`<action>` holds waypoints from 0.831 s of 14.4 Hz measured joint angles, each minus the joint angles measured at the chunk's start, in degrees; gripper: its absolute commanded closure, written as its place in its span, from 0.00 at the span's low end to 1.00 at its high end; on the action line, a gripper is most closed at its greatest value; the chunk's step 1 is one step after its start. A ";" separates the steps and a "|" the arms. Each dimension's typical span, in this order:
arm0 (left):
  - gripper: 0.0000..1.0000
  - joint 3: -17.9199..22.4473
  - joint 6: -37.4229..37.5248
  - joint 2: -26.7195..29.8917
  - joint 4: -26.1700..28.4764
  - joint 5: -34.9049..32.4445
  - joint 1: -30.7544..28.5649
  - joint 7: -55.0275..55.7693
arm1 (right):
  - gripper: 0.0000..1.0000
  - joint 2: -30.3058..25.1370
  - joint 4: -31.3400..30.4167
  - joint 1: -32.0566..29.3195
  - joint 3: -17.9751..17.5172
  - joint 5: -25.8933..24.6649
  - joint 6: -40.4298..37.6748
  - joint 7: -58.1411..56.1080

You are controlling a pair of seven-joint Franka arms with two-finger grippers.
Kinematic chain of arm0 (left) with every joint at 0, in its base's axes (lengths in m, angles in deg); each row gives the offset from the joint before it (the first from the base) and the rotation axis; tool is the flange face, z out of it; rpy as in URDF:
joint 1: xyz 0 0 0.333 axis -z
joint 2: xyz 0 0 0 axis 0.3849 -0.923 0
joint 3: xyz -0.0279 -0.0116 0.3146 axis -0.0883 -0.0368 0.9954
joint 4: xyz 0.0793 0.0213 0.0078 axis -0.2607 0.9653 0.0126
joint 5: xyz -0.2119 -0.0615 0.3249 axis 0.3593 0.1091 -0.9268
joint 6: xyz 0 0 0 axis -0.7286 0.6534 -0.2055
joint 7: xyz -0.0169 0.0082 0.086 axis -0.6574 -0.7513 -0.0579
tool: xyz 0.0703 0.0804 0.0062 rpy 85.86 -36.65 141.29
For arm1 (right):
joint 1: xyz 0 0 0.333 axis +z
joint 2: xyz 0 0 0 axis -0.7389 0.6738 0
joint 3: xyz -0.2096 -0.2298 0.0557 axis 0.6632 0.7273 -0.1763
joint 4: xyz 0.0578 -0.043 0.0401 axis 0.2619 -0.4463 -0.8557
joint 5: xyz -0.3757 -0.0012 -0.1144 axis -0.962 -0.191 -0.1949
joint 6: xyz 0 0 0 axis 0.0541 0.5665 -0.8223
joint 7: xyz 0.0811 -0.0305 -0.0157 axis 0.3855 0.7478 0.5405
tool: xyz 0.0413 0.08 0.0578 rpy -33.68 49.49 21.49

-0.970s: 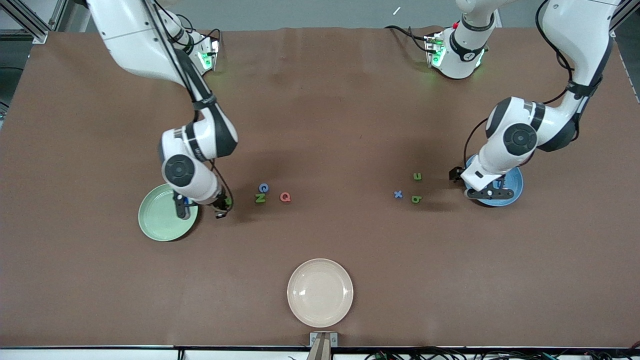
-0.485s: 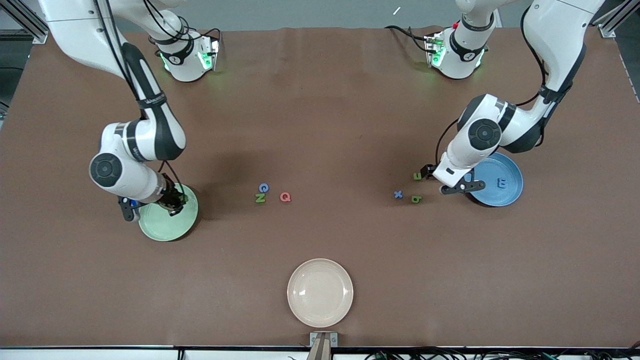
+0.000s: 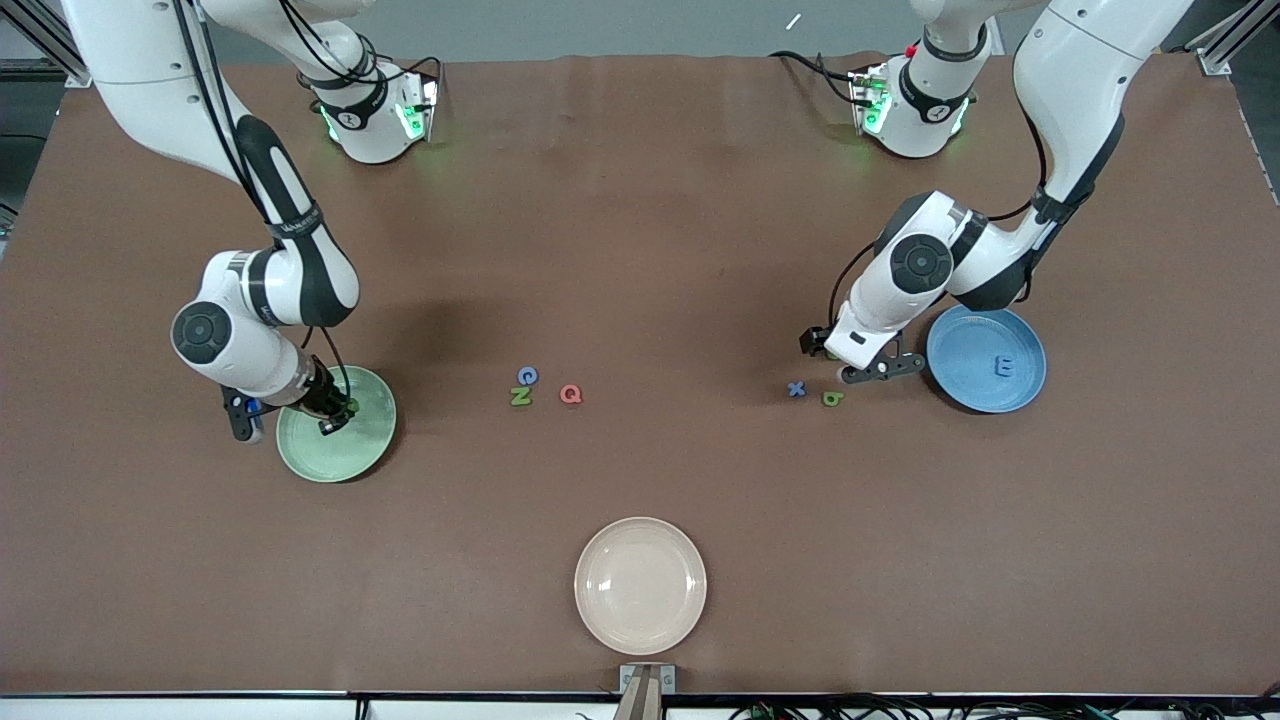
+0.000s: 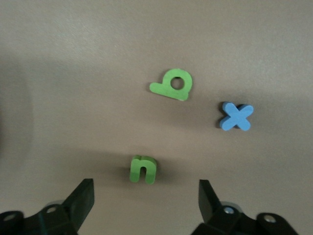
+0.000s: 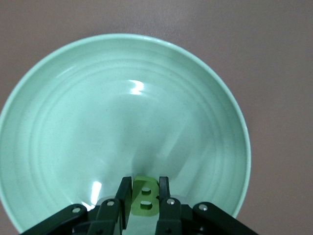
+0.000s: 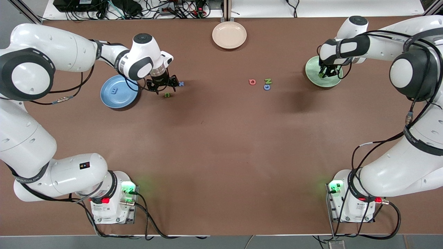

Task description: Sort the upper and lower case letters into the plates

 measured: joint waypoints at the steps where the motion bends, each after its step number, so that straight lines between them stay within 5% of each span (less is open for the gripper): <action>1: 0.24 0.00 -0.11 -0.23 0.03 -0.50 -0.01 0.00 | 0.98 0.66 0.00 0.00 -0.09 0.00 0.55 0.00; 2: 0.26 0.02 -0.18 -0.49 0.06 -1.22 -0.04 0.00 | 0.95 1.09 0.02 0.00 -0.12 0.00 0.96 0.00; 4: 0.30 0.12 -0.51 -1.07 0.07 -2.22 -0.09 0.01 | 0.66 1.03 0.09 0.00 -0.12 0.00 0.98 0.00; 5: 0.33 0.13 -0.80 -1.27 0.08 -2.26 -0.09 0.01 | 0.47 1.03 0.10 0.00 -0.12 0.00 0.97 -0.05; 6: 0.35 0.13 -0.91 -1.42 0.08 -2.27 -0.09 0.04 | 0.11 1.03 0.11 0.00 -0.12 0.00 0.91 -0.40; 7: 0.35 0.13 -0.93 -1.58 0.08 -2.27 -0.08 0.12 | 0.00 1.02 0.15 0.00 -0.11 0.00 0.77 -0.84; 10: 0.39 0.17 -1.15 -2.29 0.09 -3.72 -0.11 0.68 | 0.00 -0.33 1.81 0.00 -0.11 0.00 -2.62 -1.33; 12: 0.41 0.21 -1.29 -2.76 0.09 -4.79 -0.23 1.90 | 0.00 -2.62 6.46 0.04 -0.17 0.04 -13.85 -1.17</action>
